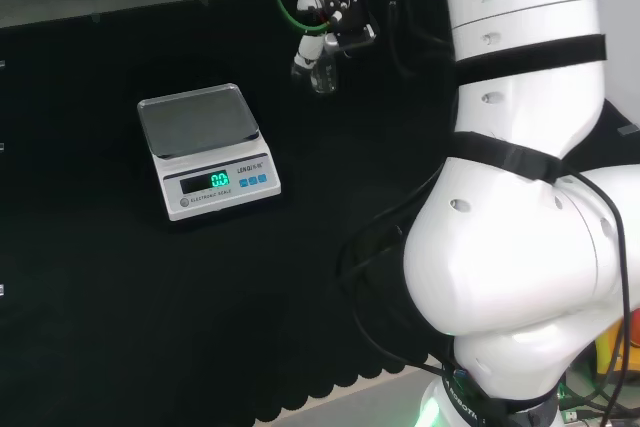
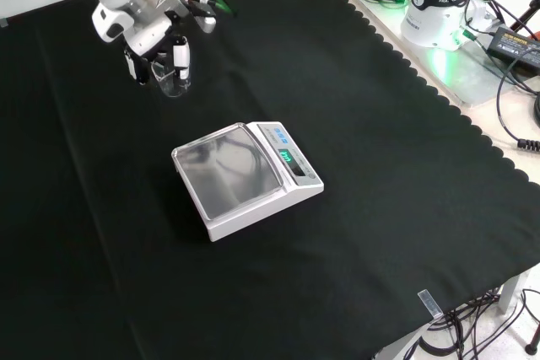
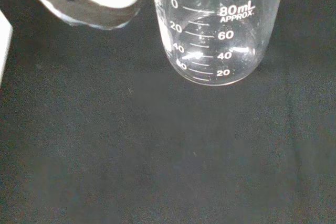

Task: Pick up the beaker.

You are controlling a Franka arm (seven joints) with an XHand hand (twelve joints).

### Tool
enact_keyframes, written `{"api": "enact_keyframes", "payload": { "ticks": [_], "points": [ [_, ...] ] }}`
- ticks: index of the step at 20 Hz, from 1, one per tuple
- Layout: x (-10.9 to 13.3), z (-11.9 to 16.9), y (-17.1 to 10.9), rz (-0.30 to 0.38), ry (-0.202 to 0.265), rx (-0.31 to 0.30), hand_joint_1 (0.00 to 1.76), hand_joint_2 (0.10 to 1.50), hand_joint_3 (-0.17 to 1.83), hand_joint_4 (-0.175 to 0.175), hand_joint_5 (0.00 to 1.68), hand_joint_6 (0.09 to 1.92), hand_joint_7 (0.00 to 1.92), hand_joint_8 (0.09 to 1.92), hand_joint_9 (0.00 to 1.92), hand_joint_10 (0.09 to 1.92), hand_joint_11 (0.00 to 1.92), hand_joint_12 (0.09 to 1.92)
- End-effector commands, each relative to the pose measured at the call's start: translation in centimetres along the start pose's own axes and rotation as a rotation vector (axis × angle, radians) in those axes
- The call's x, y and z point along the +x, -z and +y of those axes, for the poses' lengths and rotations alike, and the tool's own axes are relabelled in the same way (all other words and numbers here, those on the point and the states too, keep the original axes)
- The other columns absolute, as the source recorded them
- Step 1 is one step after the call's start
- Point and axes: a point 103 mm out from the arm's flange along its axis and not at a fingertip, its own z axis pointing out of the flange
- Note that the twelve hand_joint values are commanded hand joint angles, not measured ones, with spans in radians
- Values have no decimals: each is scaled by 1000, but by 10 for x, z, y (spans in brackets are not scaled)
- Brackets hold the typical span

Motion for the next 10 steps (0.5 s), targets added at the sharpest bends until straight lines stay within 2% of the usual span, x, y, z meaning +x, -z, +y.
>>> {"api": "enact_keyframes", "payload": {
  "ticks": [1,10],
  "points": [
    [23,-10,22,3,5,-88,1084,757,526,-175,999,509,1273,571,1676,104,1611,530],
    [45,-21,35,-20,24,-101,1068,758,527,-175,992,510,1267,570,1678,100,1602,526]
  ]
}}
